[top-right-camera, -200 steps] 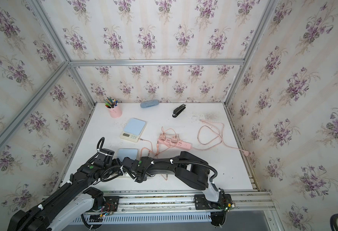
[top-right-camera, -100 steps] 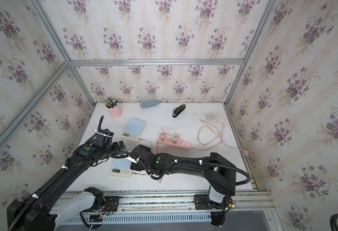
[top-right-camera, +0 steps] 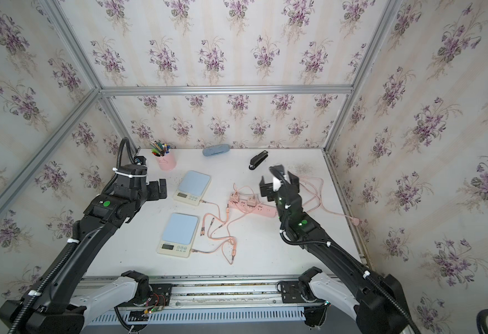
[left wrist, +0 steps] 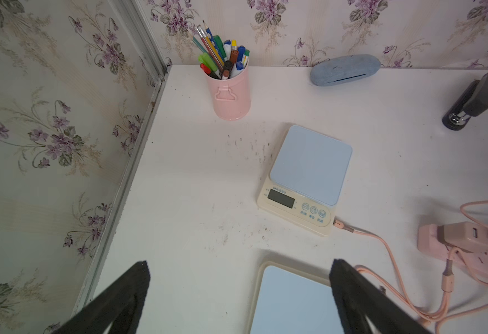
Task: Charge the electronic scale
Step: Reset both arms
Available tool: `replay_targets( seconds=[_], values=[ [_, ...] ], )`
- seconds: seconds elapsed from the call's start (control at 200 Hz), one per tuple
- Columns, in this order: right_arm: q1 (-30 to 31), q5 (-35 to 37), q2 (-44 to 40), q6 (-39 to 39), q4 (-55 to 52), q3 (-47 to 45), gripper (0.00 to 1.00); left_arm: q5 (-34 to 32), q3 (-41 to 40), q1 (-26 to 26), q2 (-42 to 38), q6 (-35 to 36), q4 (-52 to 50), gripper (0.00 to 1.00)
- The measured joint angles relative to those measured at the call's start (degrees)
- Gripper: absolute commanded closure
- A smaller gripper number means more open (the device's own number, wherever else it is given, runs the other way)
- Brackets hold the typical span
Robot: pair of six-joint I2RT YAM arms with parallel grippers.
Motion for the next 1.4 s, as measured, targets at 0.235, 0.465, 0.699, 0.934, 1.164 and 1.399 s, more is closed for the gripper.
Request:
replay_targets(
  seconds=[0.235, 0.465, 0.699, 0.934, 1.164, 1.399],
  values=[
    [-11.54, -0.72, -3.06, 4.66, 11.91, -14.67, 0.00, -2.38, -11.67, 0.00, 4.07, 5.03, 11.30, 0.01],
    [-12.94, -1.27, 10.84, 3.26, 23.15, -15.58, 0.00, -0.61, -26.53, 3.06, 7.08, 5.44, 28.06, 0.01],
    [-15.28, -3.89, 24.41, 2.89, 41.00, -20.70, 0.00, 7.13, -42.40, 9.64, 11.58, 5.01, 56.00, 0.01],
    [-16.87, -8.00, 31.69, 2.69, 53.66, -22.10, 0.00, 13.44, -46.25, 10.56, 23.93, 7.19, 82.29, 0.01],
    [-18.10, -10.91, 31.58, 2.93, 54.14, -21.51, 0.00, 17.46, -40.72, 10.40, 25.31, 9.09, 82.86, 0.01],
    [-18.10, -12.02, 31.39, 3.04, 53.99, -21.51, 0.00, 18.40, -40.41, 10.19, 25.40, 9.55, 81.37, 0.01]
  ],
)
